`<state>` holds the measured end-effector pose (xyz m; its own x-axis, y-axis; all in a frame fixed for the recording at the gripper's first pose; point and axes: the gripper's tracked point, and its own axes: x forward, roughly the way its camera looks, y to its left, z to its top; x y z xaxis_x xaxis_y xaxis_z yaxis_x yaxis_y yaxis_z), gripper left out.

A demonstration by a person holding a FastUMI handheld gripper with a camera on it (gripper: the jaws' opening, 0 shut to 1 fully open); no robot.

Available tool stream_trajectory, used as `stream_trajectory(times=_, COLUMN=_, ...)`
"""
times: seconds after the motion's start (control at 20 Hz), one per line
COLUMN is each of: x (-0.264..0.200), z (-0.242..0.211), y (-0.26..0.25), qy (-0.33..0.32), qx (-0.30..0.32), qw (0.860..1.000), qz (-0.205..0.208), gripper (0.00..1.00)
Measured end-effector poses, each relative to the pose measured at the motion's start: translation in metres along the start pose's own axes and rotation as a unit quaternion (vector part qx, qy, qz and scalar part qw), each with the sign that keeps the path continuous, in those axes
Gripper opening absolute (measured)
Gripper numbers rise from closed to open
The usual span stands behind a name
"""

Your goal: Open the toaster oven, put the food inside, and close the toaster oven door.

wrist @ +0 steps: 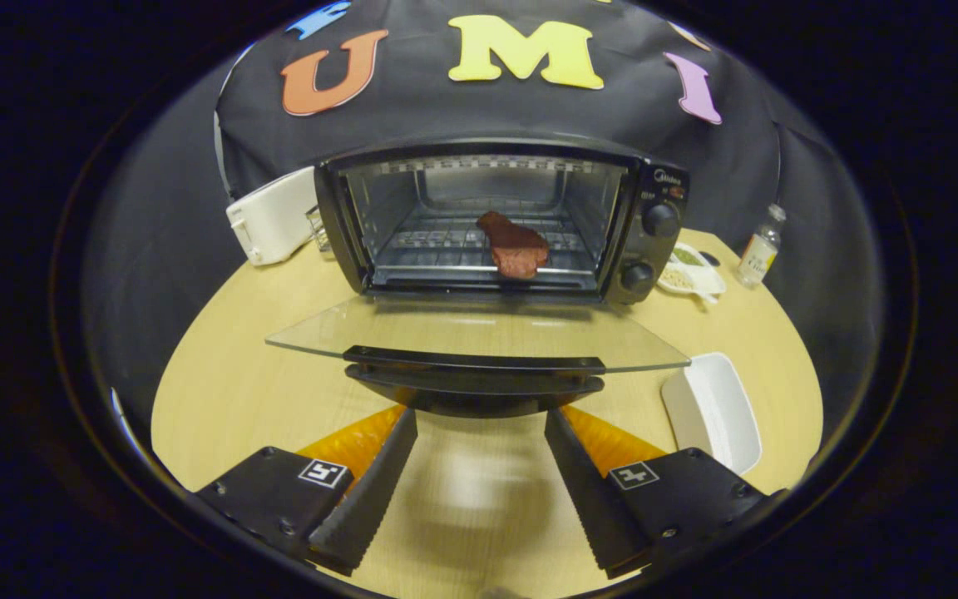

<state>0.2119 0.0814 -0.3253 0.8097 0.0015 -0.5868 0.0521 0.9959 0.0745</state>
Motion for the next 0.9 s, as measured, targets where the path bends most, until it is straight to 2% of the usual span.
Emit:
stream_trajectory(times=0.3, x=-0.007, z=0.048, y=-0.002, qy=-0.031, qx=0.017, qw=0.999, qz=0.007, gripper=0.99)
stream_trajectory(times=0.7, x=-0.009, z=0.111, y=-0.001, qy=-0.083, qx=0.004, qw=0.996, qz=0.011, gripper=0.99)
stream_trajectory(times=0.9, x=-0.012, z=0.117, y=-0.003, qy=-0.087, qx=0.004, qw=0.996, qz=0.012, gripper=0.99)
